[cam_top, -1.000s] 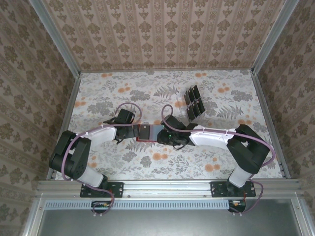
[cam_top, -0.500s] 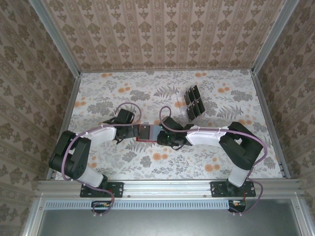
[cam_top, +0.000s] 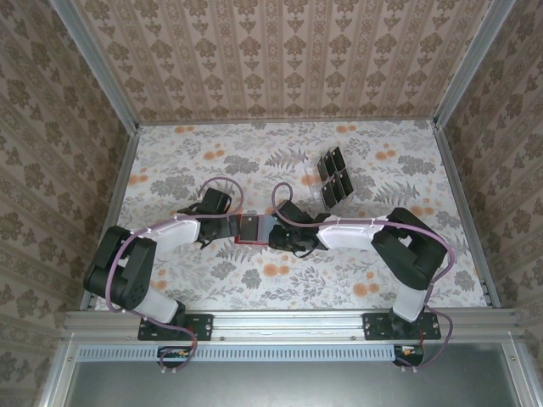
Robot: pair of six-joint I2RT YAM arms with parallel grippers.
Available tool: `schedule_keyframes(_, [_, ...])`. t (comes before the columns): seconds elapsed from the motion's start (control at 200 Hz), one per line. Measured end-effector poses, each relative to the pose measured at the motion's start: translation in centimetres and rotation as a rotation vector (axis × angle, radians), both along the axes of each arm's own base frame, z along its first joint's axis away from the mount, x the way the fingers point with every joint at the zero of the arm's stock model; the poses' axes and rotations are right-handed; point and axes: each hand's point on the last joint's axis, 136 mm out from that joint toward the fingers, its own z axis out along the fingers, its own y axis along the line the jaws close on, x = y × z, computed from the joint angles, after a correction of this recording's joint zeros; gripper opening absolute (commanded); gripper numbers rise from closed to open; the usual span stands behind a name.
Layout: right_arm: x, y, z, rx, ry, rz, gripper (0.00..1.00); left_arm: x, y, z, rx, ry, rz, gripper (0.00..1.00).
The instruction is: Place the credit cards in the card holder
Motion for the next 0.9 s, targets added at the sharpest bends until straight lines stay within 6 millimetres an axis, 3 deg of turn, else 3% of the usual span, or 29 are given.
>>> schedule_keyframes(0.9, [0.40, -0.16, 0.02, -0.005, -0.015, -0.013, 0.31, -0.02, 0.01, 0.00, -0.005, -0.009, 0.000, 1.00])
